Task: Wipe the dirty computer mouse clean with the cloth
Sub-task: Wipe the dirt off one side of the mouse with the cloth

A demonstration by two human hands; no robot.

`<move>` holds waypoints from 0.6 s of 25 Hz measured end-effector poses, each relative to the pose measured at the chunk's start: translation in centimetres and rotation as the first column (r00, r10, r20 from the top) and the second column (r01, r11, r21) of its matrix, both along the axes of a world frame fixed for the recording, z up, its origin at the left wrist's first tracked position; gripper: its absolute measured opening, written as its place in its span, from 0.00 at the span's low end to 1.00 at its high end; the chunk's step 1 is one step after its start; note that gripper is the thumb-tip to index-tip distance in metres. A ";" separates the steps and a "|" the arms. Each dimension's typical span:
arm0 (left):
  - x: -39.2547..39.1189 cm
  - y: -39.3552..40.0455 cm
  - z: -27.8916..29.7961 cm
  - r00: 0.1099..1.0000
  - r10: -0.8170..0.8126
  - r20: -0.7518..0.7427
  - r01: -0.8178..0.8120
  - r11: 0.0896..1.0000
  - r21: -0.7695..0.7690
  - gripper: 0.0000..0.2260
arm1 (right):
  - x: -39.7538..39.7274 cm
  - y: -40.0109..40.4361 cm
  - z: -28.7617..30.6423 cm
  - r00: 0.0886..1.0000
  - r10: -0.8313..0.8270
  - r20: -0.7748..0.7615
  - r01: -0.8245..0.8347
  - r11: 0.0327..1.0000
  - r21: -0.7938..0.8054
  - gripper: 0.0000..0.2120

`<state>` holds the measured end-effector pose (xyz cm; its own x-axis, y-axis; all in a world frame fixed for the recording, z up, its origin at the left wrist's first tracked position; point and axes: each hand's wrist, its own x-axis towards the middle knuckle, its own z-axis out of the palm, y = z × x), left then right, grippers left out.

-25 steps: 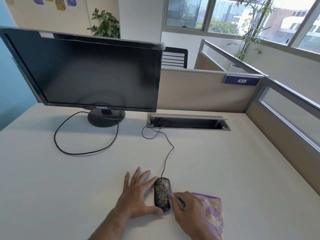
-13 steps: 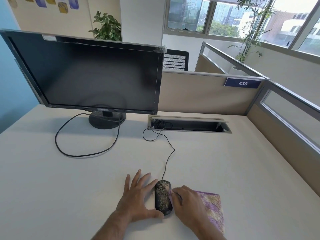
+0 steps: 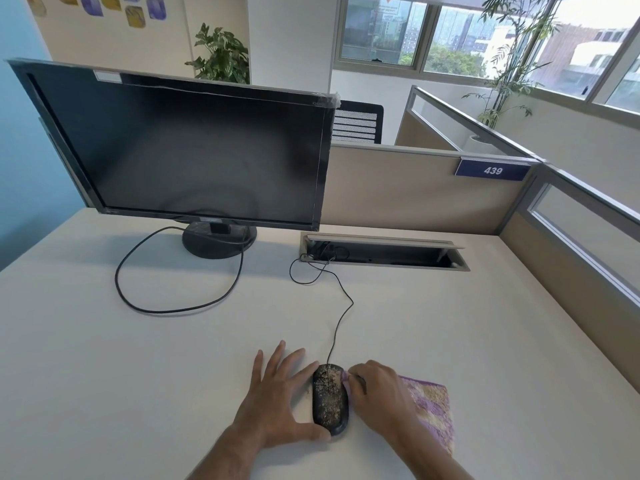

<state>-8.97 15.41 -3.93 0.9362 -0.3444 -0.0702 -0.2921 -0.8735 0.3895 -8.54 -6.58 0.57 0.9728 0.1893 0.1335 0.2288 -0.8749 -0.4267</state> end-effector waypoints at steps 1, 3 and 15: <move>0.0 0.0 0.0 1.000 -0.003 -0.001 0.003 1.000 0.002 0.55 | 0.2 0.0 0.1 1.000 0.004 0.001 -0.004 1.000 0.003 0.14; 0.0 0.0 0.0 1.000 -0.004 -0.006 0.004 1.000 0.003 0.55 | 0.5 0.0 0.1 1.000 0.020 -0.011 -0.020 1.000 -0.022 0.14; 0.1 0.1 -0.2 1.000 -0.013 0.002 0.013 1.000 0.018 0.55 | 2.7 0.6 0.6 0.998 0.030 -0.051 -0.033 0.998 -0.049 0.14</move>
